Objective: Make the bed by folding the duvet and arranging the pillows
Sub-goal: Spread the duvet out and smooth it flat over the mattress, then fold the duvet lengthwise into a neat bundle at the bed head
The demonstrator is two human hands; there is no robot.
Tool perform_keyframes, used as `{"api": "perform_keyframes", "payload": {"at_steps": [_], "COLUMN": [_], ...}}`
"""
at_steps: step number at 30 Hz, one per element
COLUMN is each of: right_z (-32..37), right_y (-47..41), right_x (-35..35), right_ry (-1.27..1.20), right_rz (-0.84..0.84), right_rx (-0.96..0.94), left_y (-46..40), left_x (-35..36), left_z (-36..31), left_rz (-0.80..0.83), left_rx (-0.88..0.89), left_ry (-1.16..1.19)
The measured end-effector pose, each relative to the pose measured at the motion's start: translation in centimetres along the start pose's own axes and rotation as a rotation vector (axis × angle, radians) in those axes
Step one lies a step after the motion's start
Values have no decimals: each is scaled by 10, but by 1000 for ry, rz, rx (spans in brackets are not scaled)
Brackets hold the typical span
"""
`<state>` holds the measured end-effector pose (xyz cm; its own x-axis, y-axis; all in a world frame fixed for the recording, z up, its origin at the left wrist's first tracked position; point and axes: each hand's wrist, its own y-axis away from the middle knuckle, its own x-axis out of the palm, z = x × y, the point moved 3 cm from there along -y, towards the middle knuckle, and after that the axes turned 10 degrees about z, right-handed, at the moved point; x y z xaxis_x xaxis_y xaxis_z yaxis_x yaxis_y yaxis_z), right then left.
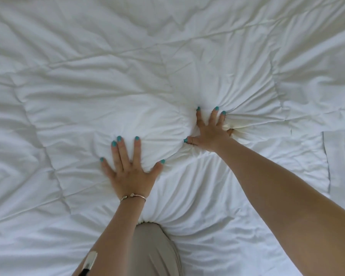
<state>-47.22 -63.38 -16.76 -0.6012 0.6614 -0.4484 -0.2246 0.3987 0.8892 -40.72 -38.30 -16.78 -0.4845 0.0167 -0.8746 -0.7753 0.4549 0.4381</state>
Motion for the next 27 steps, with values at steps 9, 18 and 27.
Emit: {"api": "perform_keyframes", "payload": {"at_steps": [9, 18, 27], "right_z": [-31, -95, -40], "right_y": [97, 256, 369], "right_x": [89, 300, 339], "right_ry": [42, 20, -492], "right_rz": [-286, -26, 118], "right_rx": [-188, -402, -839], "left_y": [97, 341, 454], "left_x": [7, 12, -17], "left_z": [4, 25, 29], "left_rz": [402, 295, 177], "left_rx": [32, -177, -295], "left_ry": [-113, 347, 581]}}
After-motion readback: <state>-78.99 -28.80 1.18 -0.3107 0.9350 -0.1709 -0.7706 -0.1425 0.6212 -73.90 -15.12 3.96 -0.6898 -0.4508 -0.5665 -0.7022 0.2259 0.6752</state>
